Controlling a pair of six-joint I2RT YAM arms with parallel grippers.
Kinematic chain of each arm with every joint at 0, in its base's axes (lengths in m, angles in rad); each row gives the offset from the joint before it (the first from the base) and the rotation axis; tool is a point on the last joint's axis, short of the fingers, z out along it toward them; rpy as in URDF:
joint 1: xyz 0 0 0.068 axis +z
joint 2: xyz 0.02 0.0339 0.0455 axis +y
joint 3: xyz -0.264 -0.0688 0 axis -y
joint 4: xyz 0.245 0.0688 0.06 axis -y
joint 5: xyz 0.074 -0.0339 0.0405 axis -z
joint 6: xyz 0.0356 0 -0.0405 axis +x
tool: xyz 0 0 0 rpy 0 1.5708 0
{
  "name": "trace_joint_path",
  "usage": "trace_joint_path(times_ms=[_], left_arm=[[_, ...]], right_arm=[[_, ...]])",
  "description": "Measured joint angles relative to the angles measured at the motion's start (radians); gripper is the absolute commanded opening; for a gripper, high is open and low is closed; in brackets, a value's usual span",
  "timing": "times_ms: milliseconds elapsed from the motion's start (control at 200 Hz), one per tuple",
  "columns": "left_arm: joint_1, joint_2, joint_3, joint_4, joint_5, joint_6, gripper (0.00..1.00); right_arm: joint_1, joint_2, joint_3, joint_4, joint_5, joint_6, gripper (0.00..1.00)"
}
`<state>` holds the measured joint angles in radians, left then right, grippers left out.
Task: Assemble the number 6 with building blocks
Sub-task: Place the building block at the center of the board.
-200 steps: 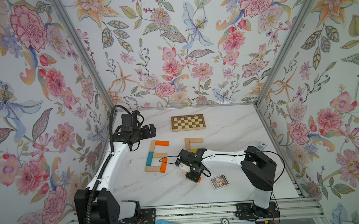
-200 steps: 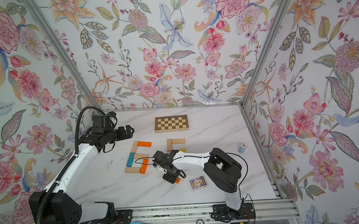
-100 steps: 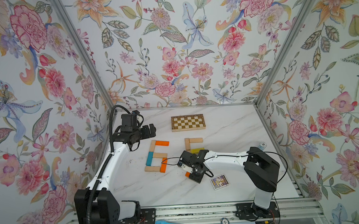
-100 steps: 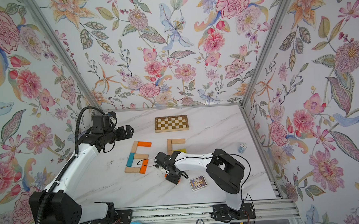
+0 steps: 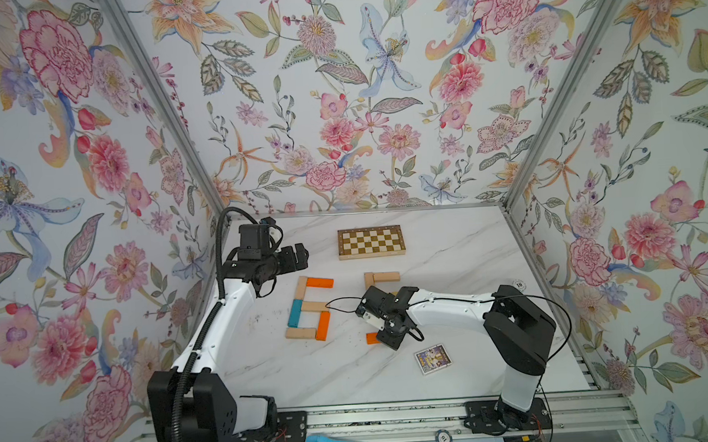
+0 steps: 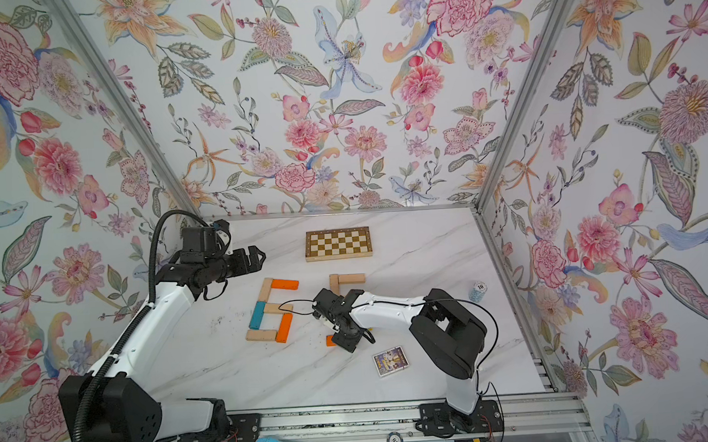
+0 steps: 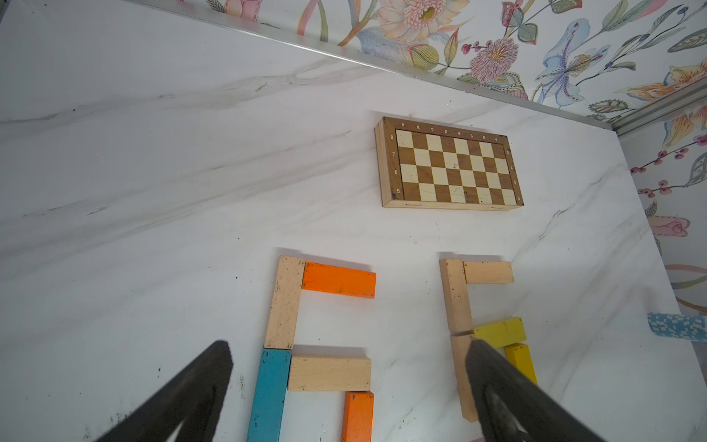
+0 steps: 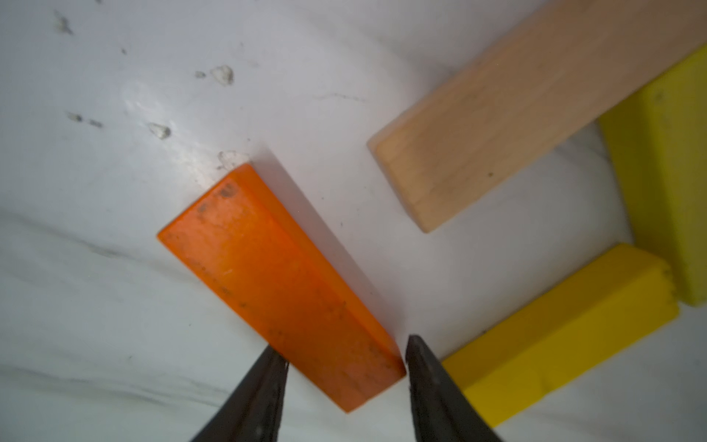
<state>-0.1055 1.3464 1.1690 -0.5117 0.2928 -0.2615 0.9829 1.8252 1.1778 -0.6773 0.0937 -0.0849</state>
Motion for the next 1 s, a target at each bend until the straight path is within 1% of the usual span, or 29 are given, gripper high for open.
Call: trace_joint_path(times_ms=[130,220,285,295,370,425,500,545,580,676,781,926,1001], left_arm=[[-0.020,0.000,-0.005,-0.008,-0.003,-0.021,0.99],[-0.062,0.000,-0.005,-0.027,-0.013,-0.029,0.99],[-0.084,-0.004,-0.011,-0.040,-0.012,-0.042,0.96],[-0.087,-0.005,-0.013,-0.041,-0.012,-0.043,0.96],[-0.113,-0.032,-0.051,-0.054,-0.016,-0.065,0.83],[-0.140,-0.063,-0.089,-0.066,-0.024,-0.086,0.79],[-0.218,-0.108,-0.143,-0.082,-0.037,-0.129,0.72],[-0.273,-0.132,-0.179,-0.081,-0.040,-0.159,0.64],[-0.315,-0.148,-0.209,-0.080,-0.042,-0.180,0.60],[-0.425,-0.177,-0.292,-0.078,-0.050,-0.241,0.54],[-0.535,-0.188,-0.378,-0.062,-0.065,-0.315,0.50],[-0.676,-0.180,-0.439,-0.023,-0.090,-0.404,0.47],[-0.727,-0.164,-0.460,0.014,-0.095,-0.444,0.45]], right_arm=[[-0.003,-0.080,0.000,0.043,-0.013,0.033,0.52],[-0.011,-0.162,-0.003,0.098,-0.014,0.065,0.53],[-0.021,-0.222,-0.019,0.142,-0.010,0.088,0.53],[-0.023,-0.231,-0.024,0.147,-0.010,0.091,0.53],[-0.040,-0.297,-0.063,0.179,-0.005,0.127,0.52],[-0.060,-0.344,-0.098,0.197,-0.002,0.169,0.51],[-0.098,-0.412,-0.158,0.218,0.001,0.252,0.50],[-0.120,-0.460,-0.208,0.244,0.003,0.316,0.48],[-0.134,-0.500,-0.250,0.256,0.008,0.369,0.48],[-0.145,-0.599,-0.354,0.274,0.019,0.508,0.46],[-0.126,-0.671,-0.448,0.298,0.021,0.655,0.43],[-0.072,-0.679,-0.523,0.313,0.027,0.798,0.41],[-0.038,-0.663,-0.535,0.316,0.031,0.848,0.40]])
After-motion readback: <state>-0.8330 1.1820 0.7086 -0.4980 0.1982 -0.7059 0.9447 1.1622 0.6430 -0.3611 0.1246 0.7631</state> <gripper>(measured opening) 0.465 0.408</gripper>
